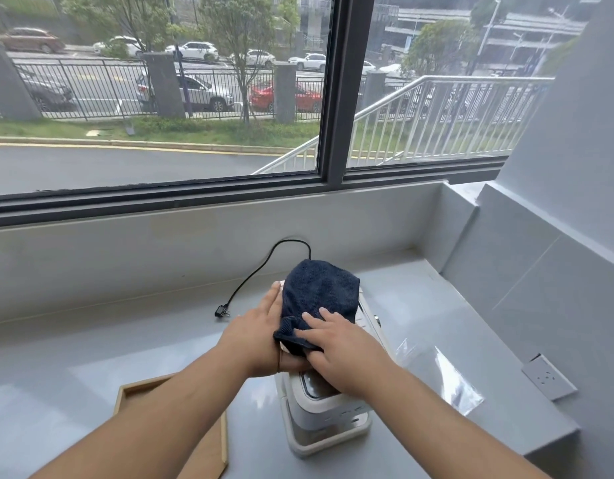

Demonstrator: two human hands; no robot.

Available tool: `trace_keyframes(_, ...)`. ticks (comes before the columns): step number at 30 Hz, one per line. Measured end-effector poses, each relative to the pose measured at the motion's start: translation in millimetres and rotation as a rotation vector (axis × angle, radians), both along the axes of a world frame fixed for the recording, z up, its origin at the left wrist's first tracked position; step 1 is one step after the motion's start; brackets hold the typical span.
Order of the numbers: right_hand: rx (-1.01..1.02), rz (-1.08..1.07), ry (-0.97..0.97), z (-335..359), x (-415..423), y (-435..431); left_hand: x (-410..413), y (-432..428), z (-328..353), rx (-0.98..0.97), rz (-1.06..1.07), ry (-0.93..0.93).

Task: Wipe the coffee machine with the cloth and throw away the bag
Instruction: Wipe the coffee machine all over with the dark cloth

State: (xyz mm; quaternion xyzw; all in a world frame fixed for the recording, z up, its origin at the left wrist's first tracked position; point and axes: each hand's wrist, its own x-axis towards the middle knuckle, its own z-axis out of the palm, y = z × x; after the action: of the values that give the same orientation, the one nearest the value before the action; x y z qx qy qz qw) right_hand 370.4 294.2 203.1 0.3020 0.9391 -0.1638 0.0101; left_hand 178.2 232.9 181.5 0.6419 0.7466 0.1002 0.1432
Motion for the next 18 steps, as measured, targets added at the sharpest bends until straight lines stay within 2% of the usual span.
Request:
trace_keyframes(6,-0.004,-0.051,0.056,-2,26,-16,-2,4,-11,0.014,-0.079,0.142)
trace_keyframes(12,0.035,-0.040,0.069,-6,55,-32,-6,11,-19,0.039,-0.246,0.183)
trace_keyframes(18,0.035,-0.042,0.063,-14,80,-47,-6,16,-20,-0.021,-0.253,0.182)
